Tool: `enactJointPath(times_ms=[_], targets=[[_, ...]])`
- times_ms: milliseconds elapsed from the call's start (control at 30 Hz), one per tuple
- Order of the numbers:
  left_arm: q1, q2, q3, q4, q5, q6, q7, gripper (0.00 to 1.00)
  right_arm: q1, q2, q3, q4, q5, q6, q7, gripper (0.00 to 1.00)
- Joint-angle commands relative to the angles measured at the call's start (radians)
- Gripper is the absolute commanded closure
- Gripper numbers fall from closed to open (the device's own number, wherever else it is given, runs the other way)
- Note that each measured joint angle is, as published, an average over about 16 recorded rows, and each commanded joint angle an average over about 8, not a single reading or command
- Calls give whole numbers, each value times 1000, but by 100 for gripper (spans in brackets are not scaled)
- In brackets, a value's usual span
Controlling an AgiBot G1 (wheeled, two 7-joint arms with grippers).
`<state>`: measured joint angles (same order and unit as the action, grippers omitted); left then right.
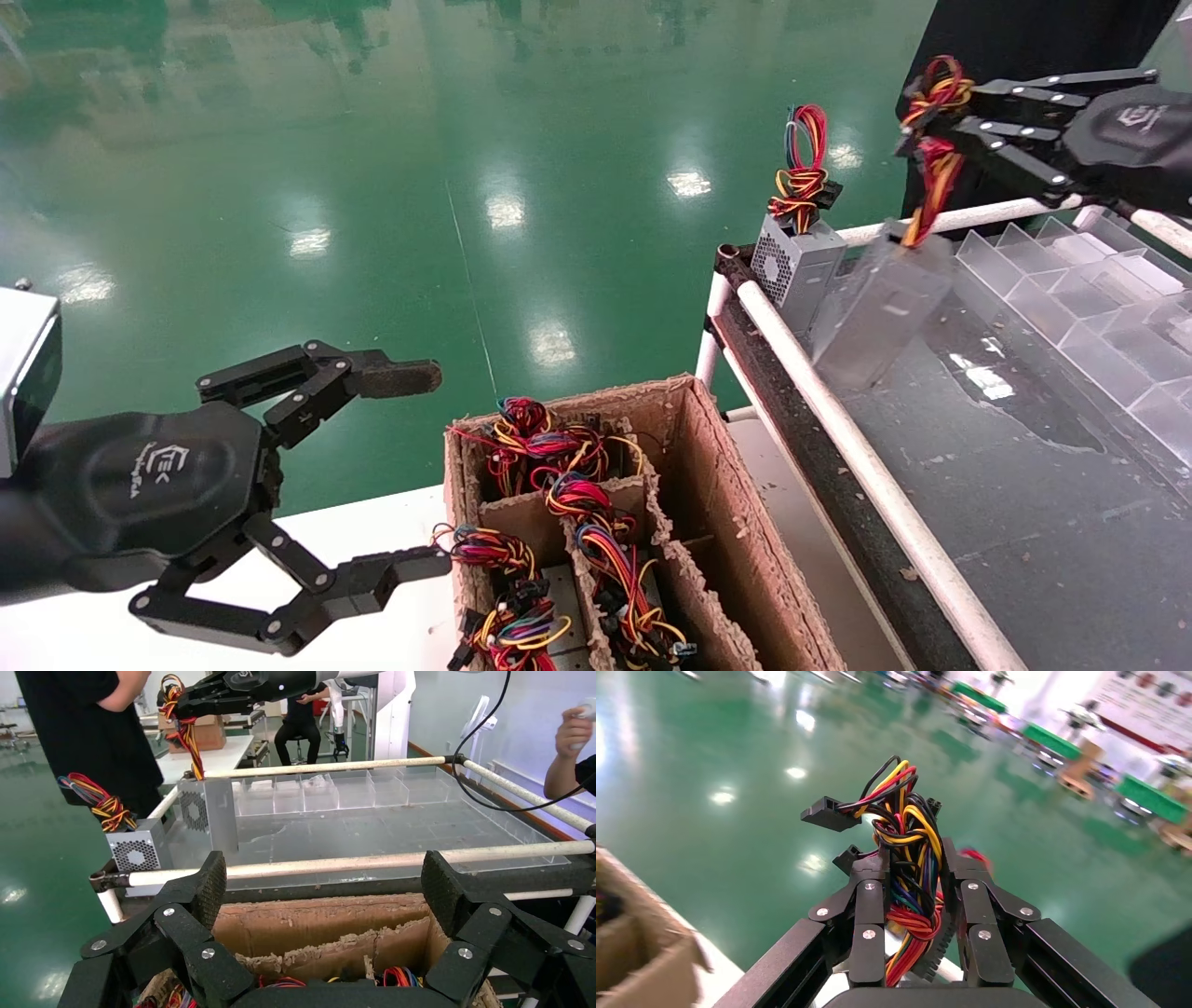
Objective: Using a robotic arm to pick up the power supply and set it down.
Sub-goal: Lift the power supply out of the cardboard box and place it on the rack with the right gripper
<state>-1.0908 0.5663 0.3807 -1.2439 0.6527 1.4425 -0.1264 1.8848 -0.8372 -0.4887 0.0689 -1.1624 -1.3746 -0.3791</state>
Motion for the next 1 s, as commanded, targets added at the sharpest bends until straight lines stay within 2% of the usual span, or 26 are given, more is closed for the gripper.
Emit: enactJointPath(times_ms=[33, 233, 467, 567, 733, 1000], targets=[[0, 0, 0, 0, 0, 0, 0, 0, 6, 6, -3, -17, -6, 29, -10, 100], [0, 0, 0, 0, 0, 0, 0, 0, -5, -22, -5, -54, -11, 156, -36, 100], [0, 0, 0, 0, 0, 0, 0, 0, -8, -89, -11, -80, -20, 381, -55, 100], [0, 0, 0, 0, 0, 0, 0, 0, -9, -119, -15, -84, -26, 453, -56, 100], [0, 0, 0, 0, 0, 0, 0, 0, -13, -152, -21, -83, -34, 512, -54, 100], [0, 0, 0, 0, 0, 0, 0, 0, -15, -179, -29, -75, -46, 542, -53, 100]])
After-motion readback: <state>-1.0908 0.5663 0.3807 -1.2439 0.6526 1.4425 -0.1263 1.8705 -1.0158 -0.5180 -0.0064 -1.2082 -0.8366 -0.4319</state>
